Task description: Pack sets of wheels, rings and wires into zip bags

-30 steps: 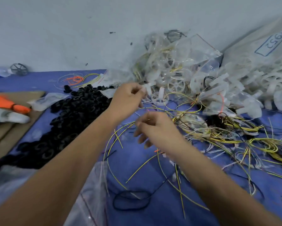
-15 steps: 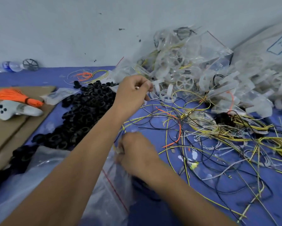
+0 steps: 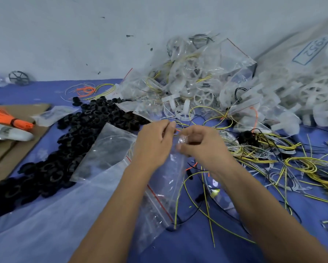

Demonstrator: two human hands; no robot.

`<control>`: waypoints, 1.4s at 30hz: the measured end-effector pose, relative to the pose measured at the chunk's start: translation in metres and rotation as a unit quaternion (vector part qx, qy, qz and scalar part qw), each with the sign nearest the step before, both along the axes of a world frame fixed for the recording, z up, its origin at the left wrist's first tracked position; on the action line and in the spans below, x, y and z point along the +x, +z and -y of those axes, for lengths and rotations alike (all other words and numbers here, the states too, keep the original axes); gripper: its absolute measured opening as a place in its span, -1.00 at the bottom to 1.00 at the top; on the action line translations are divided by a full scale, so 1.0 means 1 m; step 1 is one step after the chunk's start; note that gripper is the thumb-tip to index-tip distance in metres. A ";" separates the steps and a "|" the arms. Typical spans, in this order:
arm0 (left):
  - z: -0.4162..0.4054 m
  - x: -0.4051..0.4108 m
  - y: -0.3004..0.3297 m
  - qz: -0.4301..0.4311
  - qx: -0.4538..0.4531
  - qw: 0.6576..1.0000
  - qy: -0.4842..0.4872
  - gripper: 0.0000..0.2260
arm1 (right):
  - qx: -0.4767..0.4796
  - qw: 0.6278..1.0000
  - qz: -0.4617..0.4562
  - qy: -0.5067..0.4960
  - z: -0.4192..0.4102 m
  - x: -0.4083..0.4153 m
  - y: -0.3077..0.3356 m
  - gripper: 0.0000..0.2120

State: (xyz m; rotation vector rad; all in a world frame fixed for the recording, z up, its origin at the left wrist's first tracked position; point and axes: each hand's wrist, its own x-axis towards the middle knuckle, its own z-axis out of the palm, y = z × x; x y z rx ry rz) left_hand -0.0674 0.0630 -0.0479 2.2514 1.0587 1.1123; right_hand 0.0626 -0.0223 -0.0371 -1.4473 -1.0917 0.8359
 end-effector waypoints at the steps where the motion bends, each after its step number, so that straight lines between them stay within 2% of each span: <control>1: -0.001 -0.002 -0.002 -0.029 0.004 1.000 -0.001 -0.58 | 0.010 1.000 -0.007 -0.024 0.001 0.005 0.000 -0.76; 4: -0.003 -0.001 -0.001 -0.083 0.032 0.996 0.021 -0.63 | 0.017 0.998 -0.022 -0.058 0.009 0.016 -0.002 -0.82; 8: -0.005 0.008 0.006 -0.103 0.035 0.987 0.120 -0.66 | -0.051 0.996 0.017 0.065 0.024 0.023 -0.007 -0.90; 11: -0.008 0.015 0.012 -0.116 0.028 0.980 0.156 -0.68 | -0.044 0.997 0.051 0.026 0.028 0.037 -0.010 -0.84; 14: -0.003 0.027 0.017 -0.049 0.082 0.980 0.175 -0.75 | -0.016 0.999 0.045 -0.020 0.029 0.048 -0.013 -0.84; 17: 0.015 0.043 0.009 0.073 0.087 0.987 0.111 -0.75 | 0.000 0.992 0.117 -0.051 0.027 0.051 -0.020 -0.82; 19: 0.025 0.050 -0.006 0.066 0.086 0.991 0.076 -0.72 | 0.017 0.982 0.167 -0.081 0.025 0.052 -0.026 -0.79; 24: 0.031 0.062 -0.028 0.029 0.000 0.998 0.048 -0.56 | 0.086 0.947 0.270 -0.148 0.024 0.054 -0.033 -0.83; 27: 0.027 0.064 -0.034 0.026 -0.076 0.996 0.043 -0.49 | 0.115 0.940 0.302 -0.113 0.023 0.054 -0.034 -0.88; 31: 0.020 0.064 -0.036 0.047 -0.151 0.986 0.043 -0.67 | 0.127 0.936 0.324 -0.044 0.023 0.050 -0.035 -0.87; 34: 0.019 0.061 -0.033 0.068 -0.183 0.980 0.034 -0.78 | 0.121 0.944 0.303 -0.042 0.021 0.047 -0.037 -0.92; 38: 0.018 0.059 -0.033 0.105 -0.209 0.972 -0.014 -0.79 | 0.092 0.952 0.282 -0.080 0.021 0.049 -0.039 -0.80; 42: 0.019 0.058 -0.036 0.162 -0.265 0.948 -0.077 -0.74 | 0.064 0.956 0.278 -0.070 0.023 0.049 -0.039 -0.72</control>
